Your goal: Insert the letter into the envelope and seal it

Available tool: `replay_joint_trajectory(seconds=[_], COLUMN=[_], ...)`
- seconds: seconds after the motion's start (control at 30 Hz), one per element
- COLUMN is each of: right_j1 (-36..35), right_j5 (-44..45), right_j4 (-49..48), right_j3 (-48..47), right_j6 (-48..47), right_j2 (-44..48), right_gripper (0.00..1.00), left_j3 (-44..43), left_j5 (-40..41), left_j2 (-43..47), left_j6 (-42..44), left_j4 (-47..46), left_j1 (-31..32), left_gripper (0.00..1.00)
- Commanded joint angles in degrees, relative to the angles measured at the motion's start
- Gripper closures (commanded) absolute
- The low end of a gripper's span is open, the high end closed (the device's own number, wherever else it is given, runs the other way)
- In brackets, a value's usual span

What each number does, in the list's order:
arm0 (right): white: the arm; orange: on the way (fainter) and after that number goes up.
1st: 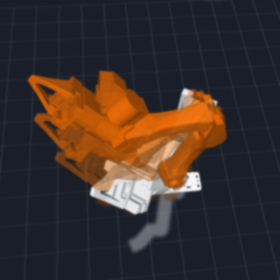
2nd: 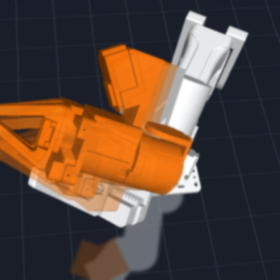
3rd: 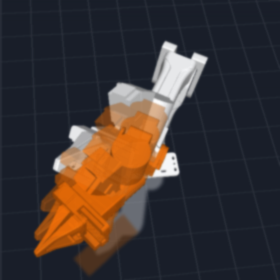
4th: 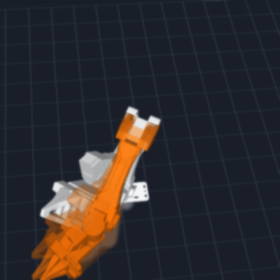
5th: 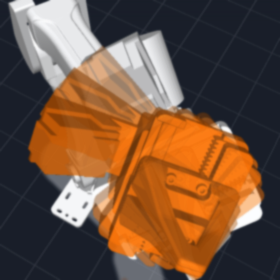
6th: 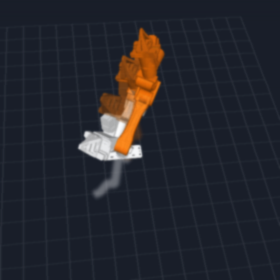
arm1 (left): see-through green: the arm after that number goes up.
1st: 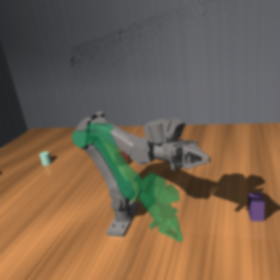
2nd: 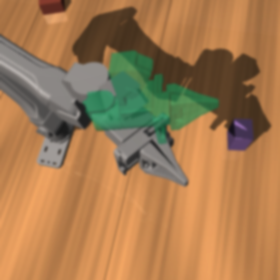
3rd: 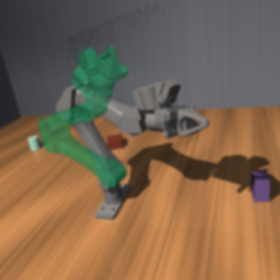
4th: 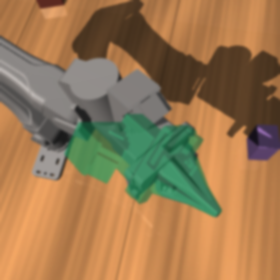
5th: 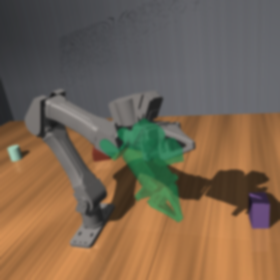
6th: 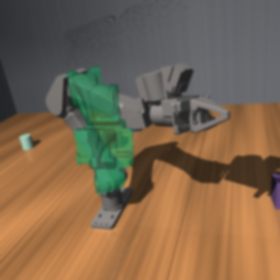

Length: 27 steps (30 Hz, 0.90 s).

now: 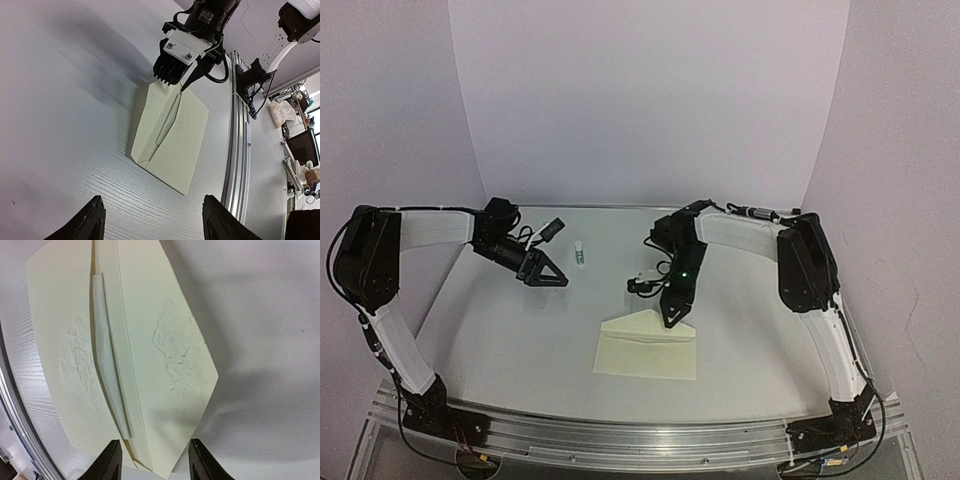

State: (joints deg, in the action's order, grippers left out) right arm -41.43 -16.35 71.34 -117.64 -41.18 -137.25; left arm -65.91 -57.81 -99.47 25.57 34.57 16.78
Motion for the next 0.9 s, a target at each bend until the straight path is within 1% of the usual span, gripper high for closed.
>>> replay_joint_trajectory(seconds=[0.0, 0.1, 0.13, 0.2, 0.23, 0.27, 0.3, 0.33, 0.37, 0.47, 0.5, 0.57, 0.63, 0.73, 0.87], right_j1=[0.07, 0.61, 1.04, 1.91, 2.31, 2.70, 2.86, 2.96, 3.01, 3.00, 3.02, 3.02, 3.03, 3.02, 3.00], right_j5=[3.44, 4.95, 5.19, 4.84, 4.54, 4.14, 3.59, 3.03, 2.53, 1.26, 0.75, -0.09, -0.18, 0.36, 0.44], right_j4=[-4.42, -8.11, -9.31, -11.90, -13.58, -15.68, -18.56, -21.98, -25.49, -35.18, -37.22, -40.88, -43.71, -47.70, -49.18], right_j3=[-0.06, 1.16, 1.40, 2.95, 4.06, 5.40, 7.32, 9.15, 11.00, 16.42, 17.84, 19.95, 21.74, 24.60, 26.10], right_j6=[3.26, 5.99, 7.33, 10.20, 11.87, 13.83, 15.59, 17.15, 18.71, 24.00, 25.19, 27.42, 29.05, 30.08, 30.36], right_j2=[1.75, 3.96, 4.87, 7.27, 8.84, 10.92, 13.06, 15.00, 16.82, 21.85, 22.84, 24.84, 26.53, 29.35, 31.74], right_gripper=[0.51, 0.48, 0.47, 0.44, 0.40, 0.28, 0.19, 0.13, 0.10, 0.09, 0.09, 0.09, 0.08, 0.08, 0.08], left_j3=[-1.11, -2.97, -3.47, -3.80, -3.61, -2.96, -2.12, -1.00, 0.16, 0.49, -0.90, -5.13, -9.60, -15.61, -16.80], left_j5=[0.95, 4.17, 5.92, 10.51, 13.02, 16.00, 18.09, 19.47, 20.21, 20.98, 20.59, 19.45, 18.98, 20.28, 18.09], left_j2=[2.07, 1.86, 1.69, 0.83, 0.22, -0.28, -0.71, -1.12, -1.62, -5.07, -6.83, -10.47, -14.57, -20.62, -23.23], left_j6=[1.95, 4.45, 5.25, 6.00, 6.50, 7.02, 7.63, 8.38, 9.22, 11.13, 12.05, 14.35, 15.94, 13.43, 11.76], left_j4=[0.83, 0.64, -0.19, -3.15, -5.15, -8.06, -11.01, -14.91, -19.19, -29.51, -30.32, -30.20, -27.95, -25.00, -28.02], left_j1=[0.01, -0.06, -0.16, -0.61, -0.81, -0.86, -0.84, -0.83, -0.83, -0.87, -0.86, -0.85, -0.75, -0.76, -0.69], left_gripper=[0.34, 0.33, 0.32, 0.20, 0.14, 0.12, 0.11, 0.11, 0.11, 0.12, 0.12, 0.11, 0.10, 0.13, 0.18])
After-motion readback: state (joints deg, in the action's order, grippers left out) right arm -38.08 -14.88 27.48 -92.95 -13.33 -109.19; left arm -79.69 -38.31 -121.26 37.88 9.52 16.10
